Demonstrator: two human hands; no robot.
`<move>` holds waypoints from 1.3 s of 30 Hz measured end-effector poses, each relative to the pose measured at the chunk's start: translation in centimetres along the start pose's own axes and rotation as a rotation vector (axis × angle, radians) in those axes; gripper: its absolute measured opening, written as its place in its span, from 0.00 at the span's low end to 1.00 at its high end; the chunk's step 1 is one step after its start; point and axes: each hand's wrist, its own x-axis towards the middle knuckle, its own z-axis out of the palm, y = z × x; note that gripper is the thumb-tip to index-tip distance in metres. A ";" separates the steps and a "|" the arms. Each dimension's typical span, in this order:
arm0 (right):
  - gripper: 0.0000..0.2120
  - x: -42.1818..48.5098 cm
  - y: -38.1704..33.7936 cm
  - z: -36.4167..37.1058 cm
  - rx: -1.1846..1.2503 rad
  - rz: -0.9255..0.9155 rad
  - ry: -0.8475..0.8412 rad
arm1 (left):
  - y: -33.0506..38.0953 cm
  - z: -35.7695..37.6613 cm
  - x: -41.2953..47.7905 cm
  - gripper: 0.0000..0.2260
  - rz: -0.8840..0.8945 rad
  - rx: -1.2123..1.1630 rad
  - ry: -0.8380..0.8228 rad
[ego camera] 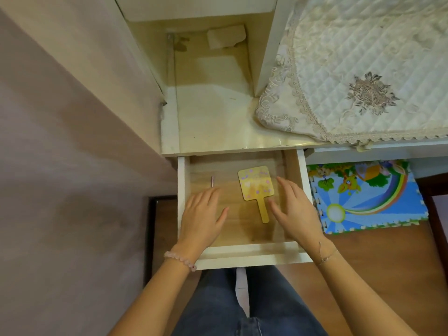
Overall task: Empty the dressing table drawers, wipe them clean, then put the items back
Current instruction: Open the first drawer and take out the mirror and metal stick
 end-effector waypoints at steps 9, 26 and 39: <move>0.21 2.5 2.0 5.5 0.179 0.522 -0.256 | -0.2 4.0 1.9 0.21 -0.447 -0.260 -0.160; 0.10 3.0 1.1 7.6 0.054 0.580 -0.171 | -0.7 6.0 3.5 0.07 -0.783 -0.378 -0.157; 0.08 2.9 1.2 7.3 0.299 0.707 -0.177 | -1.0 4.9 3.0 0.07 -0.797 -0.635 -0.071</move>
